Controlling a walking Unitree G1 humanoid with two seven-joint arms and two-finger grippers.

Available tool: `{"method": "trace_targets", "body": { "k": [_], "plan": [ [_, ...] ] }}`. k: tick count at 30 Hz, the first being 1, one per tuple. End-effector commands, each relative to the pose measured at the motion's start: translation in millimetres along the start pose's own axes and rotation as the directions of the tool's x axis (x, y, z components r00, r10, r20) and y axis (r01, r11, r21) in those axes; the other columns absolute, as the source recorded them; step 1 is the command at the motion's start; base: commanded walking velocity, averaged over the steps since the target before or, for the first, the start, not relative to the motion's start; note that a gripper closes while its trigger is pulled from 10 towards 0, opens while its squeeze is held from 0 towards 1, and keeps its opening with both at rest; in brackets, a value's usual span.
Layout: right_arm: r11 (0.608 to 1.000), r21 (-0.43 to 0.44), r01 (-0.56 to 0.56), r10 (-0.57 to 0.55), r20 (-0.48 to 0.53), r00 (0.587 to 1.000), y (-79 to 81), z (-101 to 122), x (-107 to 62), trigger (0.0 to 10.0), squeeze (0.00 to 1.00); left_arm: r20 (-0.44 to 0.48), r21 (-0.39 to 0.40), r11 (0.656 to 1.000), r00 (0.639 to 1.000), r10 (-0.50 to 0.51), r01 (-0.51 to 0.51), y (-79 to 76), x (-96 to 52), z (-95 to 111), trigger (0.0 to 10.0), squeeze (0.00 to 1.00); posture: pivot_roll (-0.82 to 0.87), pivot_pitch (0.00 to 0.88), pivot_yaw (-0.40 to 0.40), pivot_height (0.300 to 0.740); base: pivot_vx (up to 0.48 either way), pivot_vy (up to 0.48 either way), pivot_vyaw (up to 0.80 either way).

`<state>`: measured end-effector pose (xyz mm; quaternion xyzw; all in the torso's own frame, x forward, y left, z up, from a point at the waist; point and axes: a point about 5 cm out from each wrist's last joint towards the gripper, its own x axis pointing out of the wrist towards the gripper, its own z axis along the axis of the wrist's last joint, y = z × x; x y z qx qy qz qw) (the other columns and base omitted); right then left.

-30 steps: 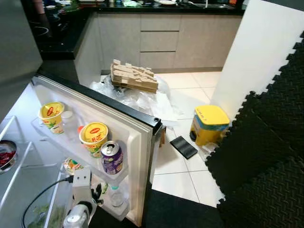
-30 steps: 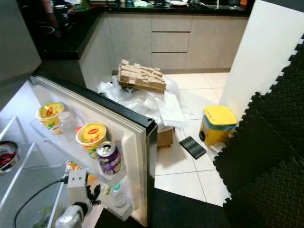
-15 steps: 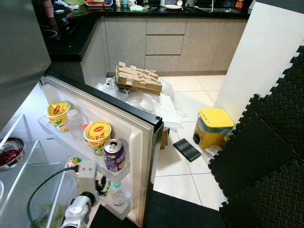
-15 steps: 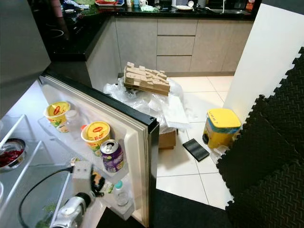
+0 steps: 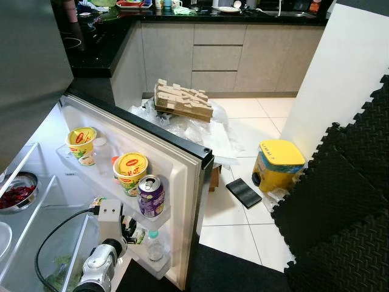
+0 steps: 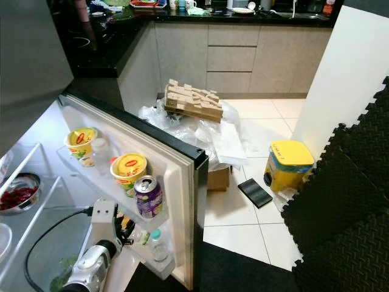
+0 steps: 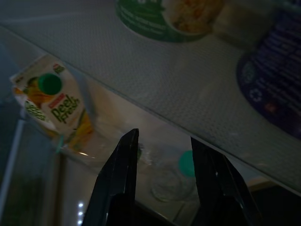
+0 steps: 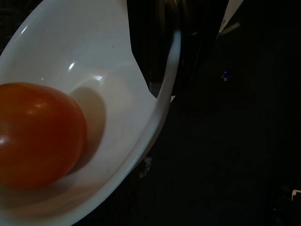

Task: Restocking fridge

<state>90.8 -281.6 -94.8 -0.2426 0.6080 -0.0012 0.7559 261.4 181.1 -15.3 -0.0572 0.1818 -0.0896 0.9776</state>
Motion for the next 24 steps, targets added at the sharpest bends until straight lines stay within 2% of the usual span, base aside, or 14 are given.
{"method": "trace_targets", "body": {
  "k": [1, 3, 6, 14, 15, 20, 22, 24],
  "plan": [
    [1.0, -0.008, 0.019, -0.019, 0.015, 1.0, -3.9, 3, 0.0, 10.0, 0.0, 0.063, 0.017, 0.995, 0.993, -0.101, 0.101, -20.8, 13.1, 17, 10.0, 0.0, -0.05, 0.0, -0.017, 0.74, 0.0, 0.0, 0.0],
    [1.0, -0.007, 0.02, -0.019, 0.015, 1.0, -3.8, 4, 0.0, 10.0, 0.0, 0.077, 0.031, 0.989, 0.986, -0.149, 0.147, -30.7, 17.9, 22, 10.0, 0.0, -0.05, 0.0, -0.017, 0.74, 0.0, 0.0, 0.0],
    [1.0, -0.006, 0.02, -0.02, 0.015, 1.0, -3.9, 4, 0.0, 10.0, 0.0, 0.084, 0.033, 0.986, 0.983, -0.165, 0.162, -33.8, 19.6, 24, 10.0, 0.0, -0.05, 0.0, -0.017, 0.74, 0.0, 0.0, 0.0],
    [1.0, -0.003, 0.022, -0.022, 0.011, 1.0, -3.1, 2, 0.0, 10.0, 0.0, 0.153, 0.052, 0.964, 0.952, -0.265, 0.26, -58.3, 35.8, 52, 10.0, 0.0, -0.06, 0.0, -0.013, 0.74, 0.0, 0.0, 0.0],
    [1.0, -0.002, 0.022, -0.022, 0.009, 1.0, -3.0, 1, -0.1, 10.0, 0.0, 0.21, 0.072, 0.959, 0.935, -0.285, 0.276, -70.2, 42.4, 68, 10.0, 0.0, -0.06, 0.0, -0.012, 0.74, 0.0, 0.0, 0.0],
    [1.0, -0.001, 0.022, -0.022, 0.008, 1.0, -2.9, 0, -0.1, 10.0, 0.0, 0.258, 0.08, 0.96, 0.925, -0.279, 0.267, -76.3, 46.2, 81, 10.0, 0.0, -0.06, 0.0, -0.012, 0.74, 0.0, 0.0, 0.0],
    [1.0, 0.001, 0.022, -0.022, 0.007, 1.0, -3.0, 0, -0.1, 10.0, 0.0, 0.303, 0.072, 0.956, 0.907, -0.293, 0.285, -83.2, 48.6, 91, 10.0, 0.0, -0.06, 0.0, -0.011, 0.74, 0.0, 0.0, 0.0],
    [1.0, 0.002, 0.022, -0.022, 0.007, 1.0, -3.1, 0, -0.2, 10.0, 0.0, 0.31, 0.071, 0.951, 0.899, -0.309, 0.302, -85.9, 48.5, 93, 10.0, 0.0, -0.06, 0.0, -0.011, 0.74, 0.0, 0.0, 0.0]
  ]
}}
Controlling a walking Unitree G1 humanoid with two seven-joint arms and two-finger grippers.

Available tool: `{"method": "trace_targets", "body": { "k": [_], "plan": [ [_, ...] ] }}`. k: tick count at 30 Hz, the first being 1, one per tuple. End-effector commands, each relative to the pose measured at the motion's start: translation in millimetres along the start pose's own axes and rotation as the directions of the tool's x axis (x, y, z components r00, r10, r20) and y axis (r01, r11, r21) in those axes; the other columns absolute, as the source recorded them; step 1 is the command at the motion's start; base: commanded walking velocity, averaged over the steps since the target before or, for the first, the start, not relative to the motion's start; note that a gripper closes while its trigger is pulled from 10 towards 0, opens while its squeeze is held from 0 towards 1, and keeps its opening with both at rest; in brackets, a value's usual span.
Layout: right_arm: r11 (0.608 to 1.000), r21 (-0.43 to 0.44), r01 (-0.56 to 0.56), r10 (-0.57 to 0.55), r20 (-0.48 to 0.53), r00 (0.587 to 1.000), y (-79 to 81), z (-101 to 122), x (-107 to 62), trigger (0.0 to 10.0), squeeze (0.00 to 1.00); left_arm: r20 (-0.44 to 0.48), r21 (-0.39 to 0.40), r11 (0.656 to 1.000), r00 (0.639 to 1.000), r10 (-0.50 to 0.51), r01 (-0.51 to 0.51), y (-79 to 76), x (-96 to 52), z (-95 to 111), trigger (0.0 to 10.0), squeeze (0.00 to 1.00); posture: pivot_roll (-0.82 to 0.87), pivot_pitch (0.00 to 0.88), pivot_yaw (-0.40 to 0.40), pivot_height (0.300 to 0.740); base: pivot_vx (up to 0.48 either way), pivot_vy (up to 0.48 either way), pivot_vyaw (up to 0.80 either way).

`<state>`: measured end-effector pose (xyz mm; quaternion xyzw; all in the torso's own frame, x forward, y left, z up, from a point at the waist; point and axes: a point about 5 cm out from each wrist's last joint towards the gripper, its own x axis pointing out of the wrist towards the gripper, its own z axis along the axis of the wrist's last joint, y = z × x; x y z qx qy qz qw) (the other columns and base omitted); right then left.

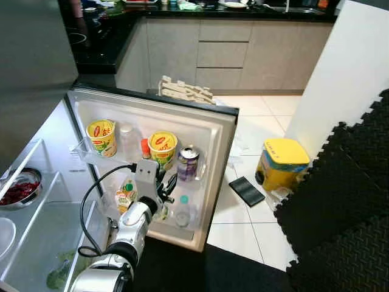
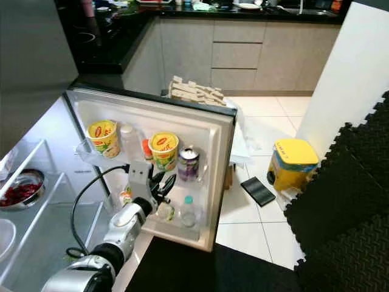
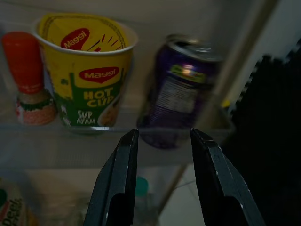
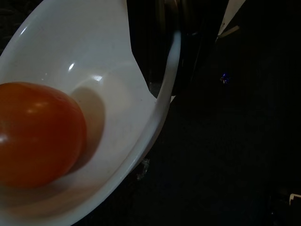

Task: Restocking fridge

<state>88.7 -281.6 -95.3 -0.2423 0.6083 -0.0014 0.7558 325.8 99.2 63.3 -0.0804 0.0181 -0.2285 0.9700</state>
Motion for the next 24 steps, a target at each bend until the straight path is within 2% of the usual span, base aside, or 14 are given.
{"method": "trace_targets", "body": {
  "k": [1, 4, 7, 8, 9, 10, 11, 13, 16, 17, 19, 20, 21, 24],
  "plan": [
    [1.0, 0.001, 0.022, -0.022, 0.007, 1.0, -3.9, 1, 0.0, 10.0, 0.0, 0.012, -0.012, 1.0, 1.0, -0.025, 0.025, -5.3, 1.6, 0, 10.0, 0.0, -0.06, 0.0, -0.011, 0.74, 0.0, 0.0, 0.0],
    [1.0, 0.001, 0.022, -0.022, 0.006, 1.0, -3.9, 1, 0.0, 10.0, 0.0, -0.014, -0.007, 0.999, 0.999, -0.035, 0.035, -5.6, -1.9, -5, 10.0, 0.0, -0.06, 0.0, -0.011, 0.74, 0.0, 0.0, 0.0],
    [1.0, 0.001, 0.02, -0.02, 0.006, 1.0, -2.8, 1, 0.0, 10.0, 0.0, -0.146, 0.006, 0.998, 0.988, -0.056, 0.058, -2.1, -23.0, -34, 10.0, 0.0, -0.06, 0.0, -0.005, 0.74, 0.0, 0.0, 0.0],
    [1.0, 0.001, 0.02, -0.02, 0.006, 1.0, -2.8, 1, 0.0, 10.0, 0.0, -0.146, 0.006, 0.998, 0.988, -0.056, 0.058, -2.1, -23.0, -34, 10.0, 0.0, -0.06, 0.0, -0.005, 0.74, 0.0, 0.0, 0.0],
    [1.0, 0.001, 0.018, -0.018, 0.007, 1.0, -2.1, 1, 0.0, 10.0, 0.0, -0.241, 0.019, 0.999, 0.97, -0.036, 0.041, 2.8, -41.1, -53, 10.0, 0.0, -0.06, 0.0, -0.005, 0.74, 0.0, 0.0, 0.0],
    [1.0, 0.0, 0.017, -0.017, 0.008, 1.0, -1.8, 1, 0.0, 10.0, 0.0, -0.288, 0.022, 0.999, 0.958, -0.016, 0.023, 6.0, -50.4, -63, 10.0, 0.0, -0.06, 0.0, -0.005, 0.74, 0.0, 0.0, 0.0],
    [1.0, 0.0, 0.017, -0.017, 0.008, 1.0, -1.8, 1, 0.0, 10.0, 0.0, -0.288, 0.022, 0.999, 0.958, -0.016, 0.023, 6.0, -50.4, -63, 10.0, 0.0, -0.06, 0.0, -0.005, 0.74, 0.0, 0.0, 0.0],
    [1.0, -0.002, 0.014, -0.014, 0.01, 1.0, -1.1, 2, 0.0, 10.0, 0.0, -0.366, 0.036, 0.999, 0.93, 0.027, -0.015, 11.6, -67.0, -77, 10.0, 0.0, -0.06, 0.0, -0.005, 0.74, 0.0, 0.0, 0.0],
    [1.0, -0.003, 0.008, -0.008, 0.028, 1.0, 0.1, 4, 0.1, 10.0, 0.0, -0.491, 0.041, 0.993, 0.863, 0.12, -0.114, 21.5, -99.9, -102, 10.0, 0.0, -0.06, 0.0, -0.005, 0.74, 0.0, 0.0, 0.0],
    [1.0, -0.003, 0.008, -0.008, 0.028, 1.0, 0.1, 4, 0.1, 10.0, 0.0, -0.491, 0.041, 0.993, 0.863, 0.12, -0.114, 21.5, -99.9, -102, 10.0, 0.0, -0.06, 0.0, -0.005, 0.74, 0.0, 0.0, 0.0],
    [1.0, -0.003, 0.004, -0.004, 0.037, 0.999, 0.6, 6, 0.1, 10.0, 0.0, -0.553, 0.048, 0.985, 0.817, 0.164, -0.165, 25.3, -118.9, -114, 10.0, 0.0, -0.05, 0.0, -0.005, 0.74, 0.0, 0.0, 0.0],
    [1.0, -0.003, 0.004, -0.004, 0.037, 0.999, 0.6, 6, 0.1, 10.0, 0.0, -0.553, 0.048, 0.985, 0.817, 0.164, -0.165, 25.3, -118.9, -114, 10.0, 0.0, -0.05, 0.0, -0.005, 0.74, 0.0, 0.0, 0.0],
    [1.0, -0.002, 0.002, -0.002, 0.039, 0.999, 0.7, 6, 0.1, 10.0, 0.0, -0.574, 0.05, 0.982, 0.799, 0.178, -0.183, 26.4, -125.7, -118, 10.0, 0.0, -0.05, 0.0, -0.005, 0.74, 0.0, 0.0, 0.0],
    [1.0, -0.012, 0.002, -0.001, 0.051, 0.999, -0.1, 9, 0.2, 10.0, 0.0, -0.691, 0.076, 0.948, 0.67, 0.273, -0.308, 29.7, -173.7, -142, 10.0, 0.0, -0.05, 0.0, -0.006, 0.74, 0.0, 0.0, 0.0]
  ]
}}
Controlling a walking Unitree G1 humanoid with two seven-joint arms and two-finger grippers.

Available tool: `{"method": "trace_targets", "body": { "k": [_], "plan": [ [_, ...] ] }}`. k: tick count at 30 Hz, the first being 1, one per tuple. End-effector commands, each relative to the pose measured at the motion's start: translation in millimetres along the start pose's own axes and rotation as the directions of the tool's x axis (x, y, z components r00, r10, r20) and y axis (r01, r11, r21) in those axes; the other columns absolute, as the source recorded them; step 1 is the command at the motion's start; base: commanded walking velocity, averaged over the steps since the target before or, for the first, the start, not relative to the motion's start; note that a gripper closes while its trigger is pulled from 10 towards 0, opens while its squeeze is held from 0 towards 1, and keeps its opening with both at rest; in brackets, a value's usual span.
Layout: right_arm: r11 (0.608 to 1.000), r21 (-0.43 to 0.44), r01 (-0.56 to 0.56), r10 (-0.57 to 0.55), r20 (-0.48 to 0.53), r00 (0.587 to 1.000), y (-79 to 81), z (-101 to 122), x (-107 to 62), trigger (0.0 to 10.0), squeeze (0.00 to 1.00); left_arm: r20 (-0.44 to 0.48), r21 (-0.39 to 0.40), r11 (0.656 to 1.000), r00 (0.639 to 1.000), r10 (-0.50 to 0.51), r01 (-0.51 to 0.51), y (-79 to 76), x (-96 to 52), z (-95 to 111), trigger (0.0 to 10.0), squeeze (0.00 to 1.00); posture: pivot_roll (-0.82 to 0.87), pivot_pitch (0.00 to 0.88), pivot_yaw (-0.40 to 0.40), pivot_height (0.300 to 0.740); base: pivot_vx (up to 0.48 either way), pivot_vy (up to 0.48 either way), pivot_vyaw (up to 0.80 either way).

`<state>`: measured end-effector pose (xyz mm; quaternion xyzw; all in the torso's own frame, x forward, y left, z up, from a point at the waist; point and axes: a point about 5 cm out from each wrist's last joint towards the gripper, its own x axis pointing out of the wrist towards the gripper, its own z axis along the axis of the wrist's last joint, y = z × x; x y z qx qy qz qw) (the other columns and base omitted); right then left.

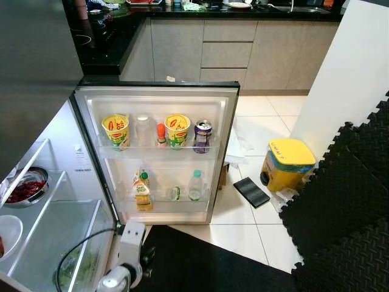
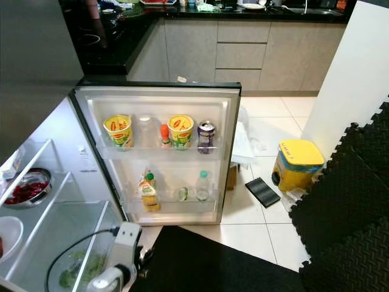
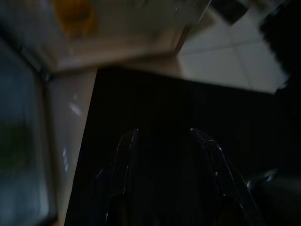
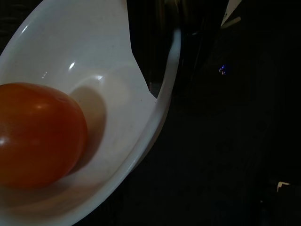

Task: Restocking fridge

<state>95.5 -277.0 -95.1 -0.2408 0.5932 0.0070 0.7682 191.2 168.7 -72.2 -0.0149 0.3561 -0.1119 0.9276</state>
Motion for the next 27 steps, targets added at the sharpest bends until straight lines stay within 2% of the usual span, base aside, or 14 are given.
{"method": "trace_targets", "body": {
  "k": [1, 3, 6, 11, 12, 16, 18, 20, 21, 22, 27],
  "plan": [
    [1.0, -0.023, 0.013, -0.012, 0.015, 1.0, -2.8, 3, 0.1, 10.0, 0.0, -0.134, -0.034, 0.996, 0.988, 0.083, -0.088, 13.2, -16.4, -34, 10.0, 0.0, -0.05, 0.0, -0.006, 0.74, 0.0, 0.0, 0.0],
    [0.999, -0.031, 0.015, -0.015, 0.018, 1.0, -3.3, 4, 0.1, 10.0, 0.0, -0.158, -0.044, 0.993, 0.983, 0.097, -0.106, 14.3, -20.1, -41, 10.0, 0.0, -0.05, 0.0, -0.006, 0.74, 0.0, 0.0, 0.0],
    [0.998, -0.039, 0.052, -0.051, 0.035, 0.998, -6.4, 8, 0.2, 10.0, 0.0, -0.253, -0.11, 0.973, 0.953, 0.168, -0.201, 18.6, -37.8, -71, 10.0, 0.0, -0.05, 0.0, -0.012, 0.74, 0.0, 0.0, 0.0],
    [0.995, -0.044, 0.086, -0.083, 0.067, 0.994, -8.6, 14, 0.3, 10.0, 0.0, -0.311, -0.157, 0.947, 0.924, 0.221, -0.28, 21.8, -50.2, -88, 10.0, 0.0, -0.05, 0.0, -0.012, 0.74, 0.0, 0.0, 0.0],
    [0.991, -0.051, 0.121, -0.115, 0.102, 0.988, -10.5, 22, 0.2, 10.0, 0.0, -0.319, -0.167, 0.94, 0.918, 0.235, -0.298, 22.3, -52.5, -91, 10.0, 0.0, -0.05, 0.0, -0.012, 0.74, 0.0, 0.0, 0.0],
    [0.989, -0.058, 0.134, -0.127, 0.117, 0.985, -11.3, 25, 0.1, 10.0, 0.0, -0.32, -0.166, 0.938, 0.916, 0.24, -0.304, 22.3, -52.6, -92, 10.0, 0.0, -0.05, 0.0, -0.012, 0.74, 0.0, 0.0, 0.0],
    [0.988, -0.097, 0.118, -0.103, 0.151, 0.983, -10.6, 37, 0.2, 10.0, 0.0, -0.301, -0.201, 0.933, 0.925, 0.232, -0.299, 22.2, -50.0, -88, 10.0, 0.0, -0.03, 0.0, -0.021, 0.74, 0.0, 0.0, 0.0],
    [0.999, -0.017, 0.041, -0.037, 0.192, 0.981, -6.5, 49, 0.0, 10.0, 0.0, -0.269, -0.248, 0.925, 0.938, 0.218, -0.287, 22.4, -44.6, -80, 10.0, 0.0, -0.03, 0.0, -0.019, 0.74, 0.0, 0.0, 0.0],
    [0.999, -0.017, 0.041, -0.037, 0.192, 0.981, -6.5, 49, 0.0, 10.0, 0.0, -0.269, -0.248, 0.925, 0.938, 0.218, -0.287, 22.4, -44.6, -80, 10.0, 0.0, -0.03, 0.0, -0.019, 0.74, 0.0, 0.0, 0.0],
    [0.999, 0.03, -0.017, 0.01, 0.219, 0.976, -3.1, 54, -0.4, 10.0, 0.0, -0.241, -0.285, 0.922, 0.951, 0.194, -0.26, 20.9, -39.9, -73, 10.0, 0.0, -0.03, 0.0, -0.014, 0.74, 0.0, 0.0, 0.0],
    [0.999, 0.017, -0.036, 0.032, 0.224, 0.974, 2.3, 57, -0.4, 10.0, 0.0, -0.224, -0.286, 0.932, 0.961, 0.161, -0.223, 17.9, -36.1, -68, 10.0, 0.0, -0.02, 0.0, -0.009, 0.74, 0.0, 0.0, 0.63]
  ]
}}
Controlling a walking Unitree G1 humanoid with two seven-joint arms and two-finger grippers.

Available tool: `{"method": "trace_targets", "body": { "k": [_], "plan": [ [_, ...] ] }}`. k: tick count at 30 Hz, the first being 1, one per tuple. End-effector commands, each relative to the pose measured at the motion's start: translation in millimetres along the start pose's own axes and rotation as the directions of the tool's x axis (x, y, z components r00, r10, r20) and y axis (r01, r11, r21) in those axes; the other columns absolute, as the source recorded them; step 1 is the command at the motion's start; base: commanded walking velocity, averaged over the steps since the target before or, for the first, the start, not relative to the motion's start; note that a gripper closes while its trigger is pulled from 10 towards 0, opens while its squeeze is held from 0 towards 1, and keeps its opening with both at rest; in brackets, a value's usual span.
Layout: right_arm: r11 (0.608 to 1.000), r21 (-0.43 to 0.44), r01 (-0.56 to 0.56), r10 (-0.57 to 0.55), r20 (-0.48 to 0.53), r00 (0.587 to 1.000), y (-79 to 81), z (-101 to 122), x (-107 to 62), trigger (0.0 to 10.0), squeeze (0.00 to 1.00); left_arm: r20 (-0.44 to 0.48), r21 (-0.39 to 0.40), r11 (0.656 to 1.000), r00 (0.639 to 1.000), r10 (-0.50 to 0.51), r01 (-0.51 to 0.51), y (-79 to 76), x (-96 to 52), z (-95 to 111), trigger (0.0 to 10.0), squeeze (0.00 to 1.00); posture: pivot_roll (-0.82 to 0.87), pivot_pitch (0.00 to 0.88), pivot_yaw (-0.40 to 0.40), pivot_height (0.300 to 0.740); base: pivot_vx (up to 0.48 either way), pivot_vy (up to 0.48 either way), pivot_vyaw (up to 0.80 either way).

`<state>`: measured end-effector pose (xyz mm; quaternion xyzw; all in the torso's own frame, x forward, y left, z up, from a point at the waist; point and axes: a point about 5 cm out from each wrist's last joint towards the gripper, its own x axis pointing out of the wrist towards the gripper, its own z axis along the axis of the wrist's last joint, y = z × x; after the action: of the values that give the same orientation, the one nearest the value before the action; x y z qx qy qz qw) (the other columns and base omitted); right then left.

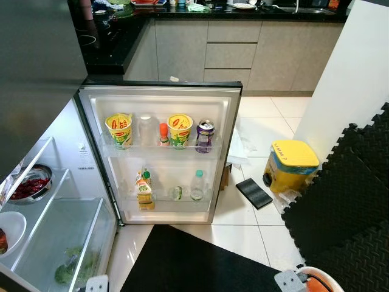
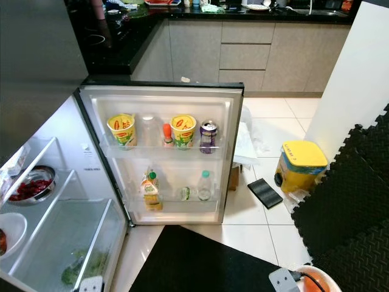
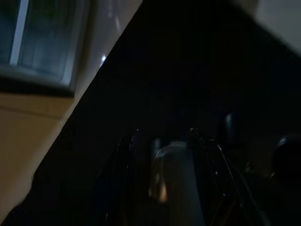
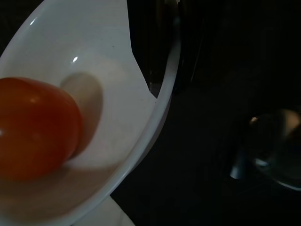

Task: Restocking fridge

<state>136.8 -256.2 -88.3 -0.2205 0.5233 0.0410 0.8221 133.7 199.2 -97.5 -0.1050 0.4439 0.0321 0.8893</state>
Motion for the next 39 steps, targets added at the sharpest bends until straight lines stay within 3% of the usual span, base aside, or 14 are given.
{"method": "trace_targets", "body": {
  "k": [1, 9, 18, 39],
  "plan": [
    [1.0, 0.003, 0.006, -0.006, 0.04, 0.999, 0.1, 11, 1.4, 10.0, 0.0, -0.036, -0.017, 1.0, 0.999, -0.002, 0.001, -0.4, -2.7, -11, 10.0, 0.0, -0.02, 0.0, -0.009, 0.74, 0.0, 0.0, 0.78],
    [1.0, 0.019, -0.019, 0.018, 0.041, 0.999, 4.5, 10, 1.2, 10.0, 0.0, -0.058, -0.009, 1.0, 0.998, -0.019, 0.018, -4.2, -2.8, -15, 10.0, 0.0, -0.02, 0.0, -0.004, 0.74, 0.0, 0.0, 0.78],
    [0.999, 0.021, -0.035, 0.034, 0.046, 0.998, 7.6, 10, 1.2, 10.0, 0.0, -0.08, -0.009, 1.0, 0.997, -0.005, 0.004, 3.0, -5.7, -19, 10.0, 0.0, -0.02, 0.0, 0.002, 0.74, 0.0, 0.0, 0.78],
    [0.999, 0.011, -0.035, 0.035, 0.054, 0.998, 2.2, 13, 1.3, 10.0, 0.0, -0.092, -0.026, 1.0, 0.996, -0.015, 0.012, 1.3, -6.1, -22, 10.0, 0.0, -0.02, 0.0, -0.006, 0.74, 0.0, 0.0, 0.78]
  ]
}}
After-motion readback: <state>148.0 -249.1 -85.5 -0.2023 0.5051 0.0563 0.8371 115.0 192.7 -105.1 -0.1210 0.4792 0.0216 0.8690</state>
